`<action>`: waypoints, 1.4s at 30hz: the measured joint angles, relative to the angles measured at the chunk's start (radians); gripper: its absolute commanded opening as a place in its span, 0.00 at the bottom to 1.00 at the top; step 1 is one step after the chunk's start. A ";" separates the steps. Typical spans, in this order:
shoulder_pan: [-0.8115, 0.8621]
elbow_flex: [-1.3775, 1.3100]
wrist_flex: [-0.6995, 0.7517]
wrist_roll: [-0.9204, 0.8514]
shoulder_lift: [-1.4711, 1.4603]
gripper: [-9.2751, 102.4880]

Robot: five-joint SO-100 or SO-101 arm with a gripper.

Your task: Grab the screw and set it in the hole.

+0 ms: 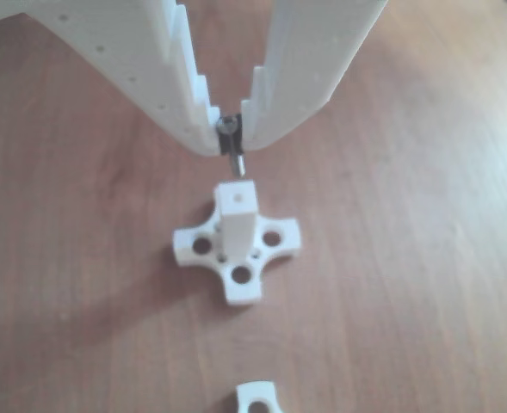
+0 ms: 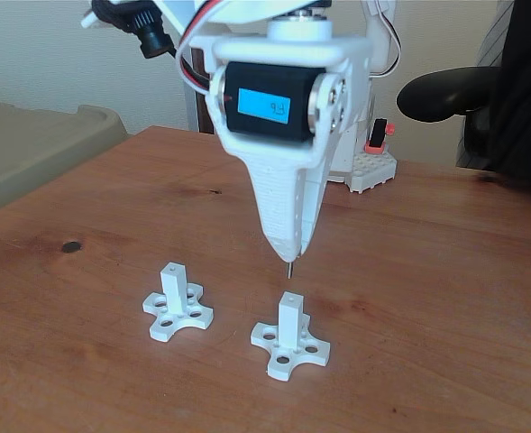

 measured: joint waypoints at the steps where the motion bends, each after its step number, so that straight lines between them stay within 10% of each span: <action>1: -0.003 0.002 -0.005 0.000 0.000 0.04; 42: -0.006 0.002 -0.005 0.000 -0.075 0.04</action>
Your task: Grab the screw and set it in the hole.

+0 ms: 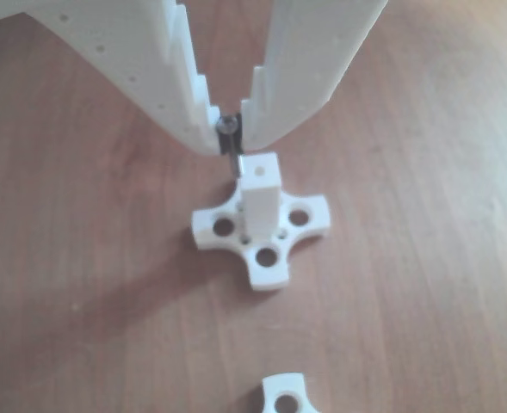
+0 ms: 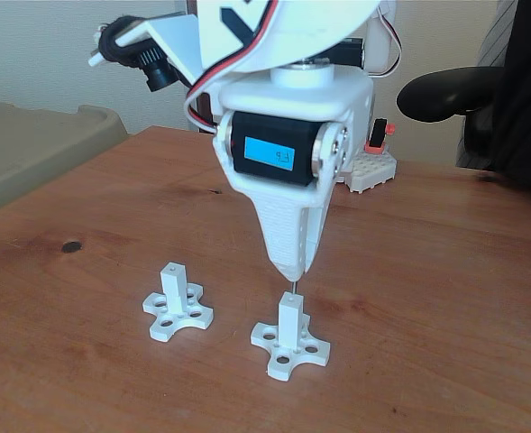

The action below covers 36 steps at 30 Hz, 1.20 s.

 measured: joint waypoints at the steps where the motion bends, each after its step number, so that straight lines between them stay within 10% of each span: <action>1: 0.000 0.000 0.000 0.000 0.000 0.04; 36: 0.000 -0.057 0.021 0.000 -0.043 0.04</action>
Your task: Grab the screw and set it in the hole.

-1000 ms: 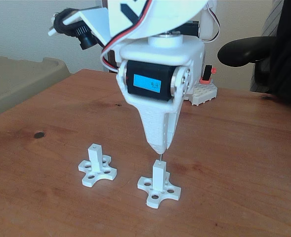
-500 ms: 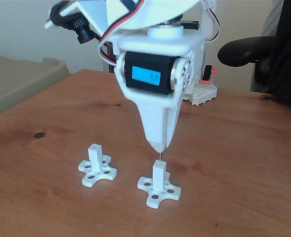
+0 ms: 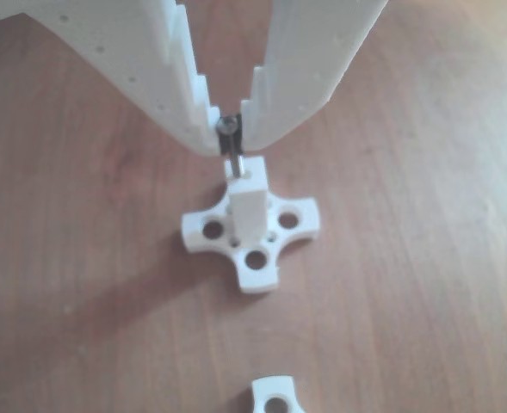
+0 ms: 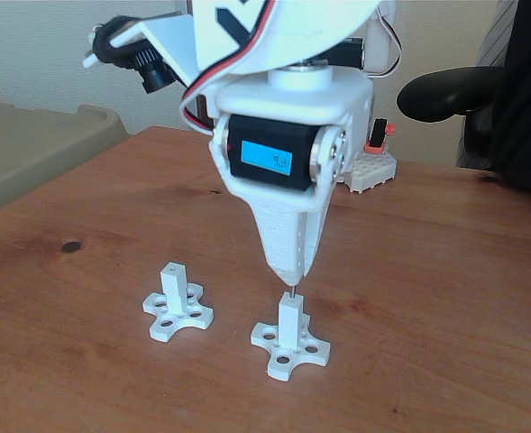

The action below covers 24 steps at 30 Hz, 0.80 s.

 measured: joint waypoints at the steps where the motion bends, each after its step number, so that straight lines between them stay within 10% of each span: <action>1: 0.000 -0.005 0.000 0.000 0.000 0.04; 24: 0.000 -0.021 0.002 0.000 -0.028 0.04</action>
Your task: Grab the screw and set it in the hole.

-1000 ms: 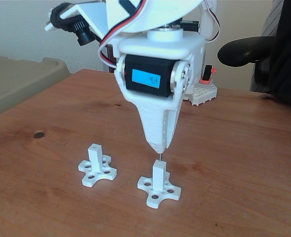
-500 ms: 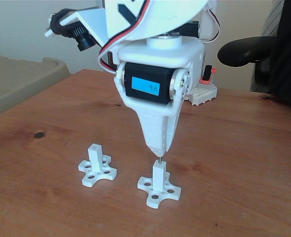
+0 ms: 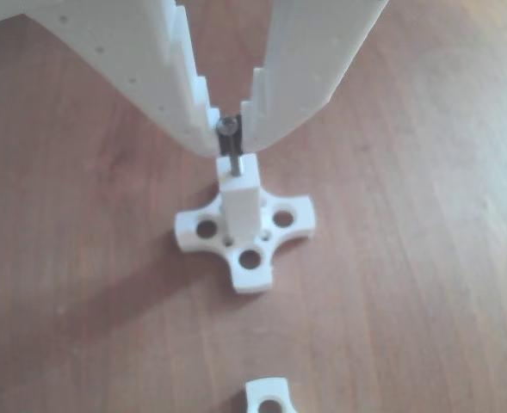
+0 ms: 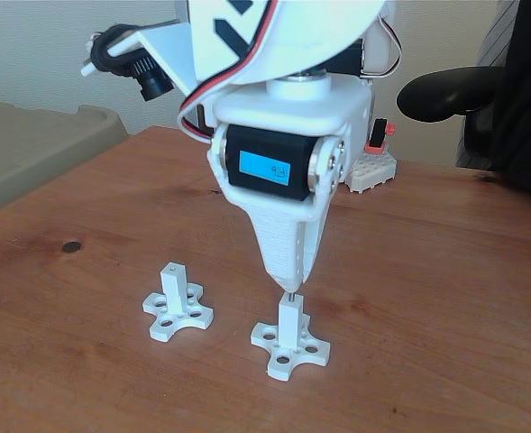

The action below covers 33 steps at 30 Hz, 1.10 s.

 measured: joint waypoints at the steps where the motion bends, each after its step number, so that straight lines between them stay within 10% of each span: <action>1: 0.000 0.000 0.000 0.000 0.000 0.04; 33: 0.000 -0.008 0.048 0.000 0.000 0.16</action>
